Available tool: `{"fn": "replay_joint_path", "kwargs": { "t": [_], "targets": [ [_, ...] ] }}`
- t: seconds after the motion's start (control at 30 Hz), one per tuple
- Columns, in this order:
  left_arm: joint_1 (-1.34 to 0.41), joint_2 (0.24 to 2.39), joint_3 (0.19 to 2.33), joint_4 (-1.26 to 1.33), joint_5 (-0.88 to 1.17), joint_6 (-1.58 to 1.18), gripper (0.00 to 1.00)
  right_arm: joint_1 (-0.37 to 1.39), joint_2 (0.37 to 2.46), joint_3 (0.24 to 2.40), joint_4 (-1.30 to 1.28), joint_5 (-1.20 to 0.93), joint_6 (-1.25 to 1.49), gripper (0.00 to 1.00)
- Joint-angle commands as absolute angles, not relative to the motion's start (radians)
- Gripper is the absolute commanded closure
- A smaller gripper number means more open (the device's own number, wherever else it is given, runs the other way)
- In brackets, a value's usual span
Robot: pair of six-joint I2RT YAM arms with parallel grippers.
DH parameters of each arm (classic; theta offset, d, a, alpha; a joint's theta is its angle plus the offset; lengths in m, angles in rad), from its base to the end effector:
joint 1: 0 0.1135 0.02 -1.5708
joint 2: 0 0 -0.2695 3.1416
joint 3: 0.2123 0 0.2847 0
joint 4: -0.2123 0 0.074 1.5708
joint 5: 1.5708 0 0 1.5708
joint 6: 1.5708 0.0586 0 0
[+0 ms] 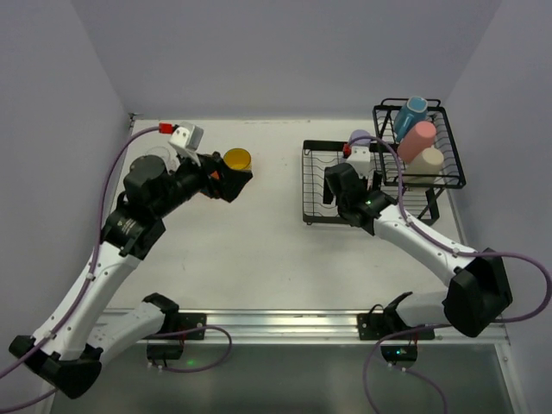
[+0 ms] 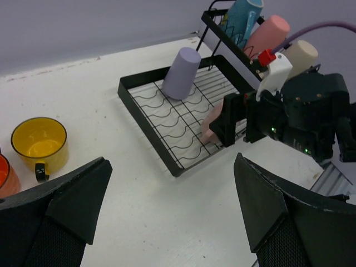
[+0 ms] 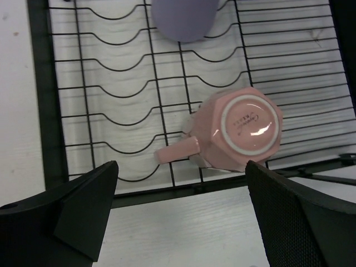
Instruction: Unload the cups from the dish rack
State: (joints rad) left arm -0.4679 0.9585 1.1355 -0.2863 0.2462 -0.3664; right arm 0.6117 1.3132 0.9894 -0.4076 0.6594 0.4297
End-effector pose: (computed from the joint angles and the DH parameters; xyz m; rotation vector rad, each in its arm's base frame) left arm 0.2243 -0.1294 0.4278 0.2803 1.7238 -0.8266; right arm 0.2857 0.1566 0.2621 0.1289 2.1271 -0.1577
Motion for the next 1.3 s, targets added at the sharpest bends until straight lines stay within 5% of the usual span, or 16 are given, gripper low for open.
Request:
{"fn": "replay_joint_path", "kwargs": {
  "t": [0.0,0.27,0.53,0.8,0.9,0.97,1.1,1.27],
  "targets": [
    [-0.469,0.886,1.04,-0.261,0.299,-0.362,0.0,0.641,1.368,1.049,-0.454,0.854,0.533,0.01],
    [-0.609,0.801,0.925,-0.209,0.229,-0.331,0.0,0.695,1.525,1.218,-0.775,1.109,0.843,0.07],
    [-0.808,0.749,0.897,-0.239,0.066,-0.244,0.0,0.703,1.818,1.494,-1.5,1.215,1.66,0.1],
    [-0.818,0.75,0.893,-0.25,-0.023,-0.245,0.0,0.822,1.596,1.615,-1.234,1.183,1.151,0.12],
    [-0.816,0.778,0.907,-0.244,-0.026,-0.267,0.0,0.822,1.376,1.495,-0.788,0.989,0.723,0.12],
    [-0.815,0.817,0.928,-0.236,0.02,-0.302,0.0,0.78,1.271,1.416,-0.514,0.65,0.562,0.11],
    [-0.816,0.912,0.954,-0.151,0.122,-0.379,0.0,0.707,1.151,1.442,-0.394,0.275,0.476,0.22],
    [-0.83,1.163,0.994,0.036,0.294,-0.437,0.0,0.677,1.06,1.482,-0.456,0.183,0.442,0.31]
  ]
}}
